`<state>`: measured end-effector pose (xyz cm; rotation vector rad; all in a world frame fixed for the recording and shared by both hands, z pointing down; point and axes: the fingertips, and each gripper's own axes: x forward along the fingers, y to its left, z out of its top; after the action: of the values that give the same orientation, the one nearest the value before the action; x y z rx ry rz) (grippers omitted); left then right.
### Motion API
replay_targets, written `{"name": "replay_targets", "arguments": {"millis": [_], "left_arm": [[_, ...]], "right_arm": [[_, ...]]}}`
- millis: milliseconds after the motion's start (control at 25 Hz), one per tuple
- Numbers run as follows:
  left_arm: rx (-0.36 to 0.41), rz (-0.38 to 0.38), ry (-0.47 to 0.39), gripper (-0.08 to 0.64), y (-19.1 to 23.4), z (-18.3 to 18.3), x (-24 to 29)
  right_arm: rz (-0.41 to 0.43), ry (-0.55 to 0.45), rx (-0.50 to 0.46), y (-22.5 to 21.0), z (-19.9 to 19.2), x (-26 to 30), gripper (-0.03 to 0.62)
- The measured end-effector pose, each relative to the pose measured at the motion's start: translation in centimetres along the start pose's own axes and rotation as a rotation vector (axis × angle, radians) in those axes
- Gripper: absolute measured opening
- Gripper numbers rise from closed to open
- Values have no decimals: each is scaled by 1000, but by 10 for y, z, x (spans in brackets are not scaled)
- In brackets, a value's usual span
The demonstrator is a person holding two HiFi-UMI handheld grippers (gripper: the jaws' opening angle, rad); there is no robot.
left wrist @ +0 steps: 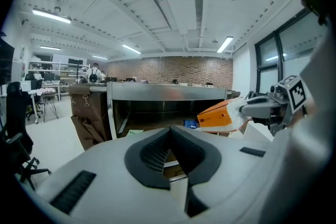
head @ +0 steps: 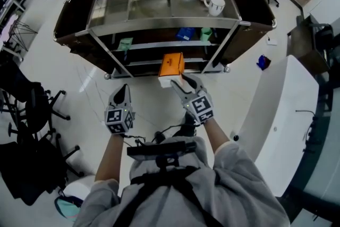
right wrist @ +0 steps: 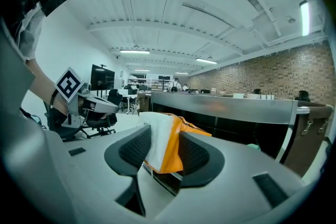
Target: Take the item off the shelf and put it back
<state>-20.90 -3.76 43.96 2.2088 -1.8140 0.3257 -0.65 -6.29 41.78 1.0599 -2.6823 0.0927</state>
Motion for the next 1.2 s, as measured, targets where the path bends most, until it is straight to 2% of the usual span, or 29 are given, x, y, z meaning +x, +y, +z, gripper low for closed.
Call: {"name": "replay_targets", "arguments": {"millis": [160,360,600,1200], "left_arm": [[7,-20,-5,5,-4,1,0],[63,-39,-7,5,-11,2,-1],[53,-49,-35,5,-15,8,1],[51,-31,-9,5,-17,8,4]], "right_arm": [[3,-2,-10,-1,-6,-2,173],[-13,-5,7,-2,-3,-5,170],[-12,-6,6,-4,-2,-3,169],[10,0,-2,-11,-1,11,163]]}}
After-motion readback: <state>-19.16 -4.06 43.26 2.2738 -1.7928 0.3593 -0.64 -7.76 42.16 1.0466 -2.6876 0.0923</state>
